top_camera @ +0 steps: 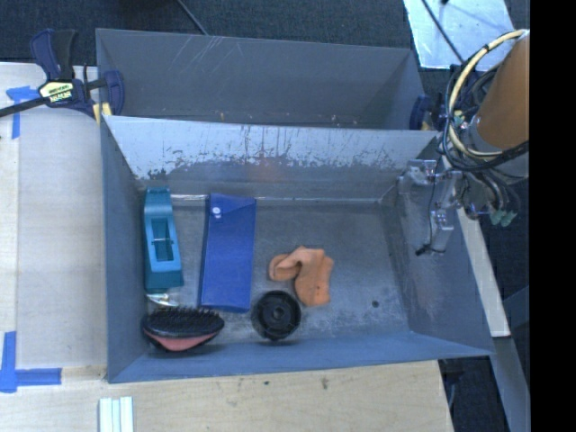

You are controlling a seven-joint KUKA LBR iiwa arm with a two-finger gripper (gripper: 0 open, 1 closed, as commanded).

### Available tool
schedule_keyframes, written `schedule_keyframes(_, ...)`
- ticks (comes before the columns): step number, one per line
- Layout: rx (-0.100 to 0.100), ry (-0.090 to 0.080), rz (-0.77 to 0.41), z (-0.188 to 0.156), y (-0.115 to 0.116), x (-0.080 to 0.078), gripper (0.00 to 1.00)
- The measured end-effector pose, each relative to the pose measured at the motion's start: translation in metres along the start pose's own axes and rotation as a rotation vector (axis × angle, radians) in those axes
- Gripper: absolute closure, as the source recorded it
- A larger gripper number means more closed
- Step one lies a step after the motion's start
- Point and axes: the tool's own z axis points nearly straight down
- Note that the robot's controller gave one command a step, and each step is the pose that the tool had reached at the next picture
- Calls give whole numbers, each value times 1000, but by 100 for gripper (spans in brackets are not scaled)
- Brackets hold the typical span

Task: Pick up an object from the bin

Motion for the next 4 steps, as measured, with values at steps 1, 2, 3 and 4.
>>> schedule_keyframes(1, 1, -7, -3, -5, 1, -1, 0)
schedule_keyframes(2, 3, -15, -37, 52, 22, -31, 0)
schedule_keyframes(3, 0, -3, 130, 80, 40, -31, 0)
schedule_keyframes(4, 1, -10, 100, 121, 79, -17, 0)
